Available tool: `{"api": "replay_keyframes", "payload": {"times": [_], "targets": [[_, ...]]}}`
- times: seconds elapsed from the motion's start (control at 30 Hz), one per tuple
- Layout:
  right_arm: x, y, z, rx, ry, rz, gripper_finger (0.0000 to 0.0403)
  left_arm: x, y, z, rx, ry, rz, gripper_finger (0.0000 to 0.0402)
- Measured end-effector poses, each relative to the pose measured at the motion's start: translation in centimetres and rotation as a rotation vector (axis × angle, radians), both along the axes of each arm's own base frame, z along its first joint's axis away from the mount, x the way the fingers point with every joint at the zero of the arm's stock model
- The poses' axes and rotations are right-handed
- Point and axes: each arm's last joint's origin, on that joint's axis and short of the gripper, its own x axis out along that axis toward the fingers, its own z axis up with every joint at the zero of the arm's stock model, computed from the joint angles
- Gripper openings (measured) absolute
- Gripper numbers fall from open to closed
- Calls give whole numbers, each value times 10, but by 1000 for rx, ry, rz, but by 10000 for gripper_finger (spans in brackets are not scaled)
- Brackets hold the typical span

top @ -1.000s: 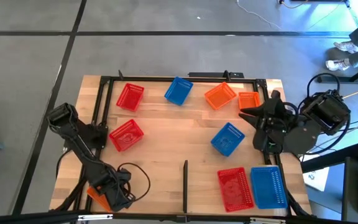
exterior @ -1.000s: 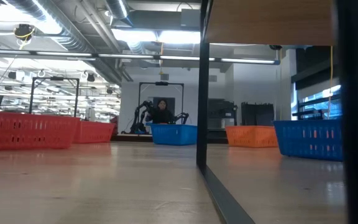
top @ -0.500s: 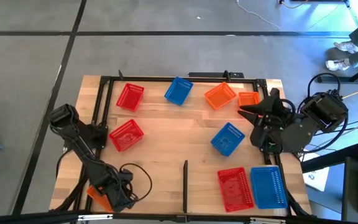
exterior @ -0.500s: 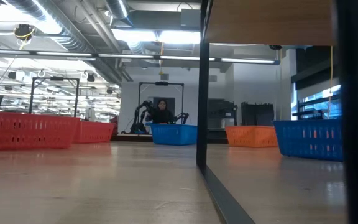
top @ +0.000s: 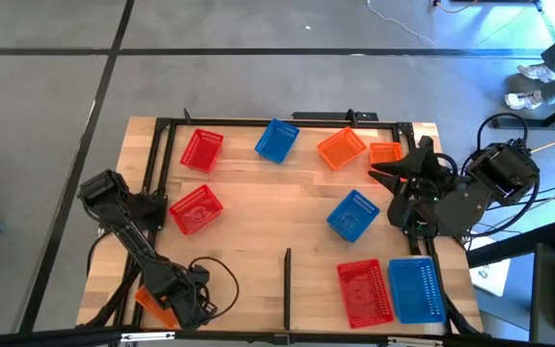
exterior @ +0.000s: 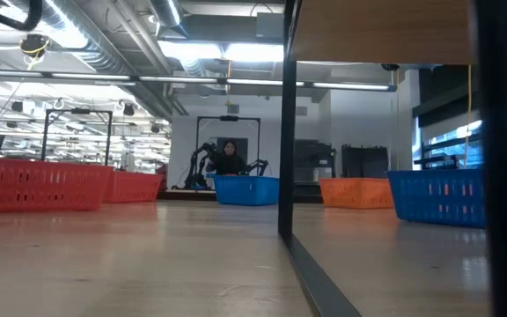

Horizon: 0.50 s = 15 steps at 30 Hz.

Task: Stack baskets on shelf by color
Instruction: Put the bottom orange basket on the shelf

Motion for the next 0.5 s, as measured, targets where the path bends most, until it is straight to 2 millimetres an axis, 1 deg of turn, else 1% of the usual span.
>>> {"api": "replay_keyframes", "payload": {"times": [0.13,0.2,0.27,0.3,0.37,0.5], "targets": [[0,0,0,0,0,0,77,2,-1,-7,15,16,-8,70],[0,0,0,0,0,-1,77,2,0,-7,16,23,-9,51],[0,0,0,0,-1,-1,77,6,3,-7,17,23,2,21],[0,0,0,0,-1,-1,77,7,5,-7,24,22,11,12],[0,0,0,0,-1,-1,77,9,9,-5,35,17,11,9],[0,0,0,-1,0,0,77,15,16,3,10,-5,-73,3]]}}
